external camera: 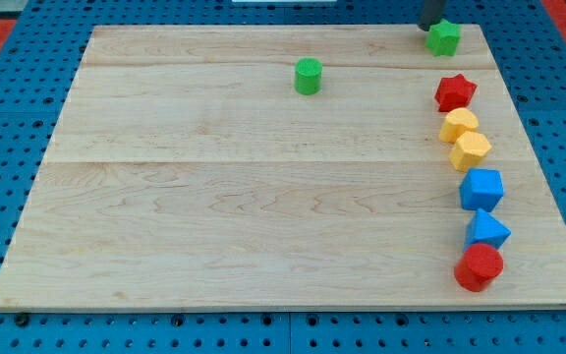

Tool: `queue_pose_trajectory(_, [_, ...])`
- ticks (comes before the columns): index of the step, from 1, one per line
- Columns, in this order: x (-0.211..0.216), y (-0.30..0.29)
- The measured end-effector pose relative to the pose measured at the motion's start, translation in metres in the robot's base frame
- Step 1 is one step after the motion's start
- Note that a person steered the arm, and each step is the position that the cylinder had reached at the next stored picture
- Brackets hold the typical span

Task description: Move the green circle between the green star and the red star

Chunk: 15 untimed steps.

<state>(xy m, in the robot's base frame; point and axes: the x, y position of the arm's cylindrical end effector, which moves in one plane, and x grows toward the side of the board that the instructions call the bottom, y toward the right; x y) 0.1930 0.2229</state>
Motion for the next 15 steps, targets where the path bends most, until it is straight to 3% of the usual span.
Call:
queue_pose_trajectory(1, [0.013,-0.001])
queue_pose_trajectory(2, [-0.001,-0.036])
queue_pose_trajectory(4, [0.087,-0.269])
queue_pose_trajectory(6, [0.102,-0.116])
queue_pose_trajectory(7, [0.116,-0.168])
queue_pose_trajectory(8, [0.134,-0.133])
queue_pose_trajectory(10, [0.115,-0.040])
queue_pose_trajectory(12, [0.102,-0.070])
queue_pose_trajectory(15, [0.102,-0.022])
